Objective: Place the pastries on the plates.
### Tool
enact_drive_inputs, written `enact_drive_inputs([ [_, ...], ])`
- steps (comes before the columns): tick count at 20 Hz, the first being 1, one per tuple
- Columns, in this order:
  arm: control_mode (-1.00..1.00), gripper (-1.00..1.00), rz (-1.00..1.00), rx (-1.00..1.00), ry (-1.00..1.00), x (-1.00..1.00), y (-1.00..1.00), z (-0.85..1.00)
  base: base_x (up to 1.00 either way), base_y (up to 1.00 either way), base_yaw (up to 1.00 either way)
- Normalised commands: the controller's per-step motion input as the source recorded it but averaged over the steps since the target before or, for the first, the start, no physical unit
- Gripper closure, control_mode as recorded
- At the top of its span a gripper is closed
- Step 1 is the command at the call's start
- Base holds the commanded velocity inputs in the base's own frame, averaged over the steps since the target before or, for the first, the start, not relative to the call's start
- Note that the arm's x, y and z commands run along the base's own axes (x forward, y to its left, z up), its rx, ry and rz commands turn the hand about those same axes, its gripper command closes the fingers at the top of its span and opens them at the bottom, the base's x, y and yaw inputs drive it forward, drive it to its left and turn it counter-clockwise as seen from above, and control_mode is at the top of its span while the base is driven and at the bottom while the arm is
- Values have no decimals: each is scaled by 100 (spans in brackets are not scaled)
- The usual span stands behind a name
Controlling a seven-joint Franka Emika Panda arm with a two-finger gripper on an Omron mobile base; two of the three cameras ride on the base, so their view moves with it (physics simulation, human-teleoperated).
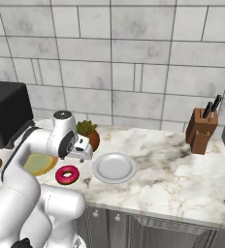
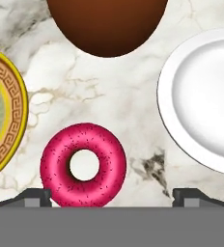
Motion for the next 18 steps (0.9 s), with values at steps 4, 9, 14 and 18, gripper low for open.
enact_drive_inputs([
  [4,-100,-100,0,0,2,0,3,-47,0,0,0],
  [9,-100,-100,1,0,5,0,0,-43,0,0,0],
  [14,-100,-100,1,0,4,0,0,-37,0,0,0],
  [18,-100,-100,0,0,1,0,0,-31,0,0,0],
])
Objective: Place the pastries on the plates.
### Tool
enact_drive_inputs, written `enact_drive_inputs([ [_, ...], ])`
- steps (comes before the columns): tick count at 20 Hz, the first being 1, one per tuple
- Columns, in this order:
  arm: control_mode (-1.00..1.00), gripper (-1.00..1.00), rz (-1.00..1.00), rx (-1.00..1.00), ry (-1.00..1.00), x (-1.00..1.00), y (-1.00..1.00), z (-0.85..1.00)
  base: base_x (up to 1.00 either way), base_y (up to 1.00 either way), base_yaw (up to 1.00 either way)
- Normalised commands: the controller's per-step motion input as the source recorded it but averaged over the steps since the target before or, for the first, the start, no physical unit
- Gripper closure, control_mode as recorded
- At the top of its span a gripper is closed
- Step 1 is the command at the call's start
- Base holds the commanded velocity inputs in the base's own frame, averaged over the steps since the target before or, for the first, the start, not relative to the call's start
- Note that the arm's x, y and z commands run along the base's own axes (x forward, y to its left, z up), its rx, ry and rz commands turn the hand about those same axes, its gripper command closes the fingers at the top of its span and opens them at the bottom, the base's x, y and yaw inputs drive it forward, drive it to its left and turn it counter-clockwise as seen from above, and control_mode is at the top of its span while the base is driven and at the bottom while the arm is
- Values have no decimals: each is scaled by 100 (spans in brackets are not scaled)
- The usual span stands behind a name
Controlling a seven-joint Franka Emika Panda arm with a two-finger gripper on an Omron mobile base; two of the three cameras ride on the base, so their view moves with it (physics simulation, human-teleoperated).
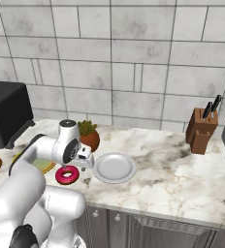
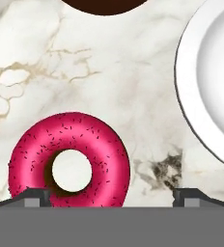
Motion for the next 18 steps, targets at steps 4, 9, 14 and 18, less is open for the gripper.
enact_drive_inputs([
  [4,-100,-100,0,0,0,0,0,-39,0,0,0],
  [9,-100,-100,0,0,0,0,0,-46,0,0,0],
  [14,-100,-100,0,0,0,0,0,-48,0,0,0],
  [18,-100,-100,0,0,0,0,0,-46,0,0,0],
])
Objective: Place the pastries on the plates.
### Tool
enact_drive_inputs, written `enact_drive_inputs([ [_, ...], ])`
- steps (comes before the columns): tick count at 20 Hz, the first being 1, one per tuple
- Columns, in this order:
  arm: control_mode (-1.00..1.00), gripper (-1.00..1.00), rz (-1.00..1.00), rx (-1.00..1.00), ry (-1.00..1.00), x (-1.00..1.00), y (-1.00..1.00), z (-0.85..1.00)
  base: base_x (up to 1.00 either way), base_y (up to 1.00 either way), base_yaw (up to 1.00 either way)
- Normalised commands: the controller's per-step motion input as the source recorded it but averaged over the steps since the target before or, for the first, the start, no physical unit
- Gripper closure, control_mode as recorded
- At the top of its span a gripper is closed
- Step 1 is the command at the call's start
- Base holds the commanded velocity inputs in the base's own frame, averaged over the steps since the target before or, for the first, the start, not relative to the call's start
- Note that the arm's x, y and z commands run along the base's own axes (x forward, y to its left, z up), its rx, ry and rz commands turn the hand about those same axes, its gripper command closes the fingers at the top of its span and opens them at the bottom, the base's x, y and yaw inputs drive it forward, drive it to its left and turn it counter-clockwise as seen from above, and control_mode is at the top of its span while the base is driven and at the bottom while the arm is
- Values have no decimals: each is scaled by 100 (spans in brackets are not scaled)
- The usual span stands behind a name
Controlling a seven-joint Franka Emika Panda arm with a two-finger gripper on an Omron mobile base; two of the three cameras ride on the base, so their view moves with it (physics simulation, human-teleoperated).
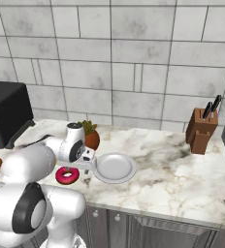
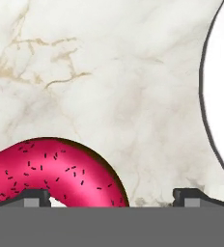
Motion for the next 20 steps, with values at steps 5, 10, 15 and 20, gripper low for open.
enact_drive_inputs([
  [5,-100,-100,0,0,1,0,0,-40,0,0,0],
  [10,-100,-100,1,0,0,-16,0,-33,0,0,0],
  [15,-100,-100,4,0,-1,-53,0,-17,0,0,0],
  [20,-100,-100,4,0,-7,-70,0,-14,0,0,0],
])
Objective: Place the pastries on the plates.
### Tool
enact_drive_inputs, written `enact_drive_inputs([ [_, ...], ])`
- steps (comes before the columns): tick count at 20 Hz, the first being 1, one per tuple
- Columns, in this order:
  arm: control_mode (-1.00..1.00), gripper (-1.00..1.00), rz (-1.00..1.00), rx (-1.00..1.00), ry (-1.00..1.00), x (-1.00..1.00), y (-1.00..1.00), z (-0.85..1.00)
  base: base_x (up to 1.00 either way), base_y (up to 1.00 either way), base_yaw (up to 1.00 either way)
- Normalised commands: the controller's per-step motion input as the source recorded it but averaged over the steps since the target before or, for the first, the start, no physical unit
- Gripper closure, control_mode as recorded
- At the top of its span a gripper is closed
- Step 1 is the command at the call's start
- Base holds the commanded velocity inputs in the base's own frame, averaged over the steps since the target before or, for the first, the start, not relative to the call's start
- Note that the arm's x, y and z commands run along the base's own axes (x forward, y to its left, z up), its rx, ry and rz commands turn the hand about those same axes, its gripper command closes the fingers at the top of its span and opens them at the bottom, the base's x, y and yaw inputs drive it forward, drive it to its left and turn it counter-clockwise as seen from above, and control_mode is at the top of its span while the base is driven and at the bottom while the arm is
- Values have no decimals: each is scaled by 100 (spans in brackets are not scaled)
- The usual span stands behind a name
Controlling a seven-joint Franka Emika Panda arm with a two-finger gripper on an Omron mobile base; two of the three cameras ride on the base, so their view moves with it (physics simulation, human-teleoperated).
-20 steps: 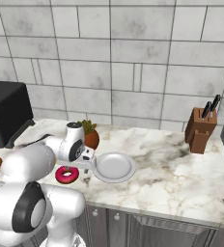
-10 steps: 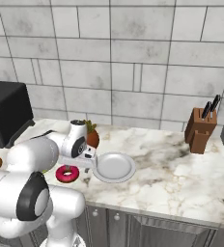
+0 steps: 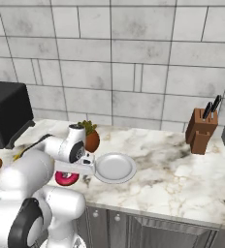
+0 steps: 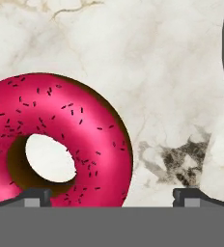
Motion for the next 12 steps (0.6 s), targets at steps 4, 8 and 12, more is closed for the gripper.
enact_drive_inputs([
  [4,-100,-100,2,0,-3,-46,1,-21,0,0,0],
  [8,-100,-100,0,0,0,2,0,-26,0,0,0],
  [12,-100,-100,0,0,0,6,0,-25,0,0,0],
])
